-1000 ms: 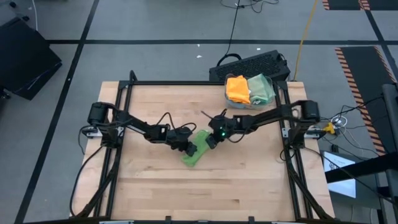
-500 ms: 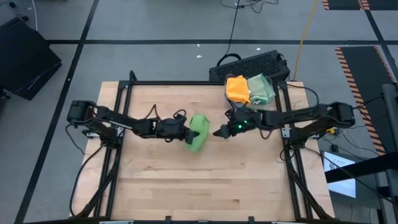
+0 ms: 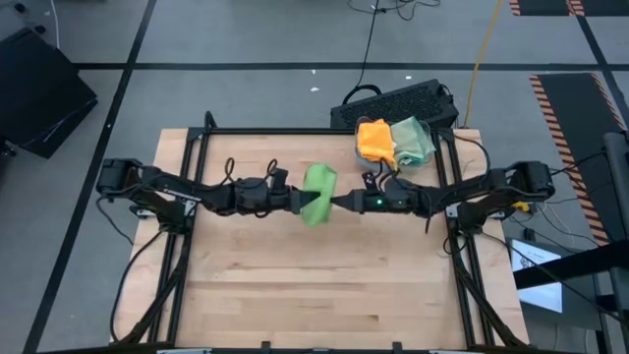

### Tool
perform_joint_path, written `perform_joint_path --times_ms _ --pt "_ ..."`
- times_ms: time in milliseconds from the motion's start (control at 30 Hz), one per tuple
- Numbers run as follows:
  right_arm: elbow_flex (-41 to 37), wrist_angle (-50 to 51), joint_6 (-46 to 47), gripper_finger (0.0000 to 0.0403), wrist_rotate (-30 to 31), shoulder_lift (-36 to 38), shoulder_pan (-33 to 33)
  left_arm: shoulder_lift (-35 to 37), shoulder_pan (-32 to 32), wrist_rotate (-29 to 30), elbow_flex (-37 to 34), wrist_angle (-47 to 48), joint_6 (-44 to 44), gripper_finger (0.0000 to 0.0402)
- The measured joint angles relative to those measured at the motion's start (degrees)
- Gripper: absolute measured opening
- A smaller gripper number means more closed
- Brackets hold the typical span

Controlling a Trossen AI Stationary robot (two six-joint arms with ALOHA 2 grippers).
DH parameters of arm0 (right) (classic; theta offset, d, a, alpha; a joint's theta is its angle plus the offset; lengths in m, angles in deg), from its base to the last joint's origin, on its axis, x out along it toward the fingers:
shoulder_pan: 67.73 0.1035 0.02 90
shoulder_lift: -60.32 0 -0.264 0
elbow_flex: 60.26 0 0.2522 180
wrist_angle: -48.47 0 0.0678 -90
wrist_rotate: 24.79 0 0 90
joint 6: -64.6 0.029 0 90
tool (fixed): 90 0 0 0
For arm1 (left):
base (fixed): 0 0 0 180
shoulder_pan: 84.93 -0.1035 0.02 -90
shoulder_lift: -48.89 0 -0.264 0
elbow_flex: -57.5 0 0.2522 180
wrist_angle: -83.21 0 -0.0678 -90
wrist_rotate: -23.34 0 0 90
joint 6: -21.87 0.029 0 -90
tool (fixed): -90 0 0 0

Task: Fold microfiber towels
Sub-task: Put the green microfiber towel into the transparent bin

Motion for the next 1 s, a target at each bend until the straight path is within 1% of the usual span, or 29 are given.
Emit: perform_joint_path --times_ms 133,300,367,500,700,833,1000 --pt "0.8 -2.6 -0.4 0.0275 0.2 -0.3 -1.6 -0.2 0.0 0.6 0.0 0.1 0.1 0.0013" --pt "1.7 -6.3 -0.7 0.0255 -1.4 -1.6 -3.1 -0.2 0.0 1.9 0.0 0.7 0.6 0.0013" --pt "2.4 -6.6 -0.6 0.0247 -1.7 -2.0 -3.8 -0.2 0.0 2.4 0.0 0.7 0.8 0.0015" --pt "2.9 -7.1 -0.6 0.0234 -4.2 -2.6 -5.0 -0.2 -0.1 4.0 0.0 0.7 0.9 0.0014" --pt "3.3 -6.4 0.9 0.0213 -4.3 -3.5 -5.9 -0.2 -0.7 6.5 0.0 -0.8 1.0 0.0016" --pt "4.5 -6.2 1.0 0.0184 -4.4 -5.4 -6.4 -1.3 -1.5 6.5 0.0 -1.2 1.4 0.0014" --pt "7.1 -5.7 0.2 0.0117 -7.5 -8.6 -7.7 -5.9 -2.5 5.0 0.8 -7.0 0.5 0.0015"
